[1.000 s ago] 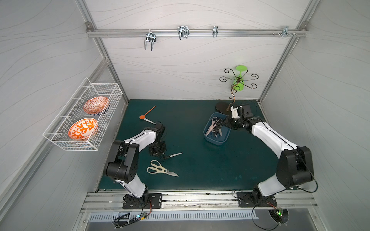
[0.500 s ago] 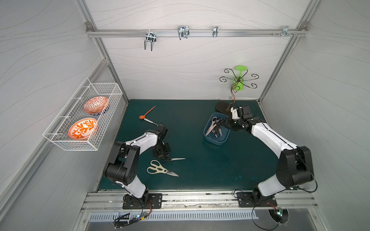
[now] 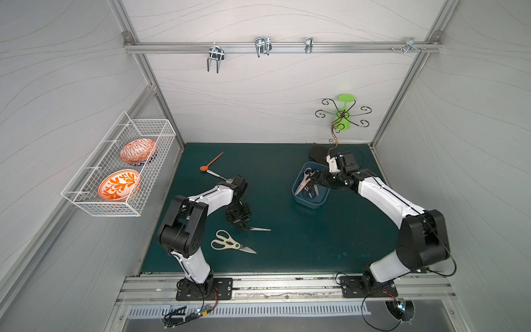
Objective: Put the scissors into the storage box
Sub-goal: Pick up the scissors from the center of the board.
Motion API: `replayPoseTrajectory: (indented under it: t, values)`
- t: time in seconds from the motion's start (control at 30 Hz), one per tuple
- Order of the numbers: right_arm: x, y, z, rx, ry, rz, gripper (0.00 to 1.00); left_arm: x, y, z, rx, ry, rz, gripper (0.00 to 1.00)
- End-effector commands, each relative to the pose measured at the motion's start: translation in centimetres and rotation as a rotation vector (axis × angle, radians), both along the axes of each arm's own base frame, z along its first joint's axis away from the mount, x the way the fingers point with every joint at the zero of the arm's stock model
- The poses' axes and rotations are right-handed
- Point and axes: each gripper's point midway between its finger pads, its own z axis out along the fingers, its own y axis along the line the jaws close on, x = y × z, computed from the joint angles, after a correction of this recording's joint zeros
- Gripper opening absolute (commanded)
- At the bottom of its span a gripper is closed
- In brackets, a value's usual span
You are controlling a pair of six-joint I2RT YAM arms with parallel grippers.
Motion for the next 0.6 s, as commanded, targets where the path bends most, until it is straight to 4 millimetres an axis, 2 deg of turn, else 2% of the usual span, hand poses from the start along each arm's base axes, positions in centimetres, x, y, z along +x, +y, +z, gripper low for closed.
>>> replayPoseTrajectory:
  t: [0.0,0.2,0.5,0.57]
  values:
    - [-0.4,-0.3,0.6,-0.013,-0.017,0.002,0.41,3.4,-2.4,-0.3,-0.05,-0.096,-0.05,0.24]
    - [-0.4,-0.4,0.4,-0.019,-0.016,0.0,0.41,4.9,-2.0,-0.1,0.055,-0.131,-0.149,0.24]
    - [-0.4,-0.4,0.1,-0.017,-0.012,0.0,0.41,3.9,-1.2,-2.1,0.108,-0.055,-0.13,0.21]
    - [-0.4,-0.4,0.3,-0.019,-0.017,0.001,0.41,3.8,-1.2,-2.4,0.113,-0.04,-0.126,0.12]
